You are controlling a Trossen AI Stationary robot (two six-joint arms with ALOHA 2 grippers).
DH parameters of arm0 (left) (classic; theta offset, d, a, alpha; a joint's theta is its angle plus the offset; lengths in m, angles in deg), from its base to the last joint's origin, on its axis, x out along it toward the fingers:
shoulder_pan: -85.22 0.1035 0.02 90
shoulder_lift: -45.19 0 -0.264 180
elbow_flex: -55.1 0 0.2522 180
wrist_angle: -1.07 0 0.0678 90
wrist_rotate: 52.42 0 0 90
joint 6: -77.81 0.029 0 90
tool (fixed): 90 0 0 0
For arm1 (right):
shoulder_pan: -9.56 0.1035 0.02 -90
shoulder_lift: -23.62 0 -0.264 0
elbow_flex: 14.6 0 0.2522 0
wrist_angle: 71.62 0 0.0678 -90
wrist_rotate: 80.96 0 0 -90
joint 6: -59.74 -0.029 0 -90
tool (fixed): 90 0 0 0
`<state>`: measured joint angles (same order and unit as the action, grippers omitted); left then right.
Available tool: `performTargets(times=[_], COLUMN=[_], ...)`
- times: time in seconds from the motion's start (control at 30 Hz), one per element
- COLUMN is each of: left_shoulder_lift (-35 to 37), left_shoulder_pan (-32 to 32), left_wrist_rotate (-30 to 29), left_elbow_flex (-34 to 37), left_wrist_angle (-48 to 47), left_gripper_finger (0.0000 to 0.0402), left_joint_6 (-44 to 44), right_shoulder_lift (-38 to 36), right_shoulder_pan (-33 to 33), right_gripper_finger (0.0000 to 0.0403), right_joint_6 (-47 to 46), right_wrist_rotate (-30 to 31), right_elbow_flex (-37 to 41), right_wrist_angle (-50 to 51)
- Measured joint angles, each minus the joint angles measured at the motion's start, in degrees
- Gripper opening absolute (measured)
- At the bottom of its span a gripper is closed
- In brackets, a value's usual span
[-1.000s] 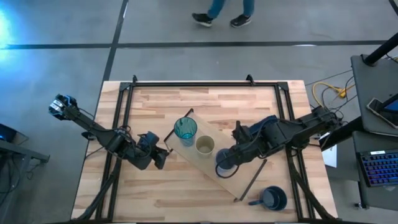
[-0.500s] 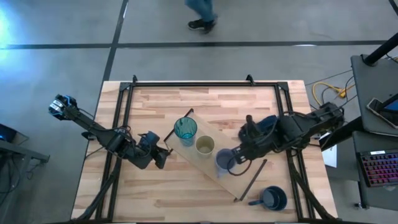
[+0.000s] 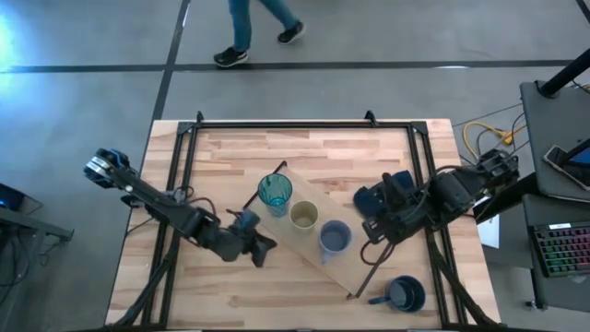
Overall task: Stack small to large cups/mugs on shelf
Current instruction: Put the light purple mug on the shelf
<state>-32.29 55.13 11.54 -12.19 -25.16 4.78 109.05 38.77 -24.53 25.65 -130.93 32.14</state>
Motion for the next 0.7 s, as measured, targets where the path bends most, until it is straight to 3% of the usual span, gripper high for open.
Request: performTargets(times=[0.13,0.4,0.7], left_shoulder_lift=[-6.5,-16.7,-27.7], left_shoulder_pan=[0.0,0.0,-0.1], left_wrist_rotate=[-0.1,-4.5,-3.9], left_elbow_flex=[-7.2,-21.5,-35.7], left_wrist_angle=[0.4,1.2,1.3], left_gripper_finger=[0.0003,0.0001,0.0000], left_joint_6=[0.5,1.4,1.4], right_shoulder_lift=[-1.8,-5.1,-8.0], right_shoulder_pan=[0.0,0.0,0.0], right_gripper_finger=[0.0009,0.0009,0.0009], right_joint_6=[3.7,11.9,17.4], right_wrist_rotate=[2.6,6.1,7.0], right_elbow_flex=[0.3,0.9,2.6], right_wrist_angle=[0.0,0.0,0.0])
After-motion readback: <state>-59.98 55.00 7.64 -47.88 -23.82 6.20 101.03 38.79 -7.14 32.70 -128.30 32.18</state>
